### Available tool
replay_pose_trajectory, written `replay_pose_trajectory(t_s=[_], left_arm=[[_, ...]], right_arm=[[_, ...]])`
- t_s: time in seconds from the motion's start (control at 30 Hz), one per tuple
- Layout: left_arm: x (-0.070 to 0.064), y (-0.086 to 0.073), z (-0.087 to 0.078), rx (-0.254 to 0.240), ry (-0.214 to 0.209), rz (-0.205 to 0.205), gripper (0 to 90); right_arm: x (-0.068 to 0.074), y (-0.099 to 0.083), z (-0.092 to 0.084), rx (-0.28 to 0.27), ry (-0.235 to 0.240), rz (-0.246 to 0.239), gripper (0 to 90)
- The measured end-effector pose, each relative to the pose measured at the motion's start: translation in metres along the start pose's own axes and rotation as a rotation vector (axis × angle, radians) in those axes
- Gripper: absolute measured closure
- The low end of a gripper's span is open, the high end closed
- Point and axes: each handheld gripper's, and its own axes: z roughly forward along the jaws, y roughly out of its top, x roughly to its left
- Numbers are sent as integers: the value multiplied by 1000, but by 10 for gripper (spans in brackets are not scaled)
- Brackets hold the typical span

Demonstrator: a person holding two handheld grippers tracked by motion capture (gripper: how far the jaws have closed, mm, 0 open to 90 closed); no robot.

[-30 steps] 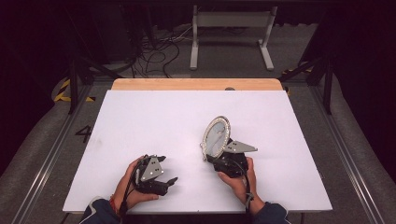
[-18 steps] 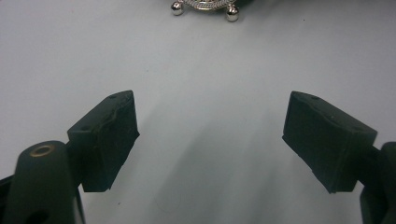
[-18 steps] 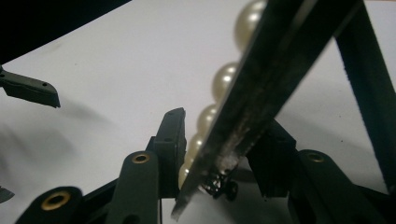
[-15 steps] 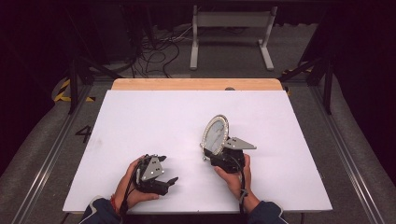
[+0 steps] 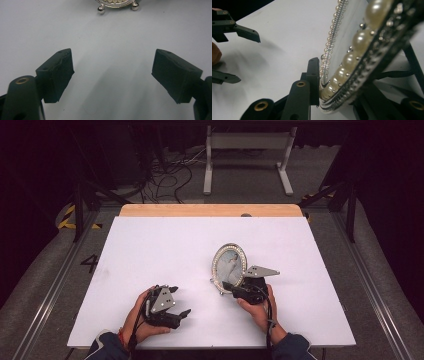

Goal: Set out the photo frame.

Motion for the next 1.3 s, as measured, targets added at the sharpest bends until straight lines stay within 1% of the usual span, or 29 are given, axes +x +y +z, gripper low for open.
replay_pose_trajectory(t_s=[0.03, 0.07, 0.1, 0.2, 0.23, 0.3, 0.33, 0.37, 0.43, 0.47, 0.53, 0.6, 0.63, 0.67, 0.73, 0.77, 0.8, 0.83, 0.9, 0.93, 1.03, 1.1, 1.13, 1.2, 1.23, 1.27, 1.3], left_arm=[[1, 0, 1, 3, 2, 4, 178], [3, 2, 3, -2, 3, -4, 178], [4, 3, 4, -10, -3, -13, 178], [10, 9, 6, -28, -2, -14, 179], [13, 12, 7, -34, -3, -22, 182], [20, 17, 10, -53, -20, -48, 189], [24, 20, 13, -60, -34, -58, 190], [27, 23, 15, -59, -42, -61, 191], [31, 29, 20, -71, -48, -65, 196], [34, 33, 23, -73, -58, -69, 197], [37, 40, 30, -86, -71, -78, 200], [41, 49, 40, -90, -86, -74, 206], [42, 51, 43, -91, -86, -73, 213], [43, 56, 48, -96, -87, -71, 222], [46, 62, 55, -107, -104, -76, 236], [46, 62, 55, -107, -104, -76, 246], [49, 66, 60, -120, -108, -76, 260], [49, 66, 60, -120, -108, -76, 271], [53, 71, 68, -142, -141, -104, 276], [54, 72, 71, -144, -156, -109, 276], [54, 75, 81, -144, -191, -123, 259], [53, 77, 86, -136, -211, -122, 261], [53, 77, 86, -136, -211, -122, 261], [51, 79, 91, -131, -230, -126, 257], [50, 79, 91, -128, -232, -125, 257], [50, 80, 91, -124, -231, -118, 254], [51, 79, 91, -126, -234, -120, 256]], right_arm=[[0, 0, -1, -2, -6, -1, 711], [1, 0, -1, -2, -16, 2, 686], [1, 1, -2, 0, -31, -9, 639], [1, 2, -8, -7, -53, -27, 590], [1, 2, -10, -5, -61, -36, 579], [3, 2, -16, -6, -79, -51, 564], [5, 2, -18, -5, -86, -68, 554], [9, 2, -22, -3, -97, -100, 546], [13, 2, -28, 1, -122, -151, 547], [15, 2, -32, -4, -132, -169, 546], [17, 2, -40, -21, -152, -179, 556], [17, 2, -47, -46, -146, -178, 608], [18, 2, -51, -55, -149, -191, 645], [19, 1, -54, -59, -151, -199, 664], [20, 1, -59, -77, -152, -194, 693], [20, 1, -61, -87, -159, -189, 715], [19, 2, -63, -97, -162, -185, 736], [19, 2, -64, -103, -159, -180, 743], [18, 3, -64, -109, -157, -164, 753], [17, 3, -64, -110, -159, -156, 759], [15, 2, -61, -112, -139, -133, 775], [17, 2, -59, -110, -138, -138, 811], [18, 3, -59, -108, -139, -141, 813], [19, 3, -58, -110, -141, -132, 817], [18, 3, -58, -111, -133, -122, 819], [18, 3, -58, -110, -131, -121, 820], [18, 3, -59, -109, -130, -120, 820]])
